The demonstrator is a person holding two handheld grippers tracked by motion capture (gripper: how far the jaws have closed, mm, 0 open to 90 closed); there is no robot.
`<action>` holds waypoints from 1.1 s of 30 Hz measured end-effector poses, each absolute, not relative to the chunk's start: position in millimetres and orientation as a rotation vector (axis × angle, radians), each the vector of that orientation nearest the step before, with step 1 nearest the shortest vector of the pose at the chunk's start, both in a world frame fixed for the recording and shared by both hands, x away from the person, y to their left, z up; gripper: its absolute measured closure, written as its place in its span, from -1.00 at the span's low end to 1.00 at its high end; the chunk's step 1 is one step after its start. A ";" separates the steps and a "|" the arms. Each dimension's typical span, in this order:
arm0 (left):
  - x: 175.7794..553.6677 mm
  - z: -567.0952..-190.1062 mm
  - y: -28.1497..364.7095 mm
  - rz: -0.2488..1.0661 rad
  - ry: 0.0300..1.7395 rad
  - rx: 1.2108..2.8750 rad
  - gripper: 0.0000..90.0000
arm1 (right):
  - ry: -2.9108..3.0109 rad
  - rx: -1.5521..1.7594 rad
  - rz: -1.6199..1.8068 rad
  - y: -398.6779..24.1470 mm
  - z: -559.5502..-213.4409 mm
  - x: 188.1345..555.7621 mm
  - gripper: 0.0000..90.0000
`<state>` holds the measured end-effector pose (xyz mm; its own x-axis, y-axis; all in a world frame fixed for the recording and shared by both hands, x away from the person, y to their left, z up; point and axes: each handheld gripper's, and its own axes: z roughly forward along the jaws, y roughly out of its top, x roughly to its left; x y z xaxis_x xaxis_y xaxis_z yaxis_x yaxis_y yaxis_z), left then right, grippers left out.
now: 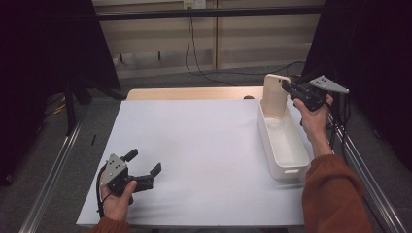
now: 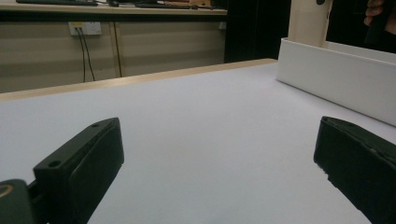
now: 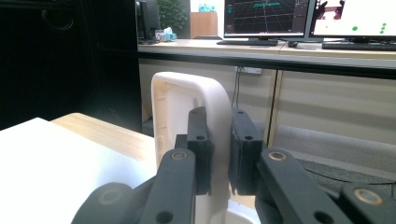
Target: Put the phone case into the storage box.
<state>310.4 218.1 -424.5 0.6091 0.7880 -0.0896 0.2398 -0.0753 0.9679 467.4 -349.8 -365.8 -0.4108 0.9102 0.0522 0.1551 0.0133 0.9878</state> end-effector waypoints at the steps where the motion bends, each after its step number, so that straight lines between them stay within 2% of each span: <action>1: 310.3 -424.4 218.1 0.565 0.870 1.626 -0.96 | 1.634 1.107 1.455 -349.6 -366.4 467.8 0.80; 33: 310.8 -425.0 217.0 0.561 0.867 1.628 -0.96 | 1.701 1.124 1.406 -348.8 -384.2 476.9 0.80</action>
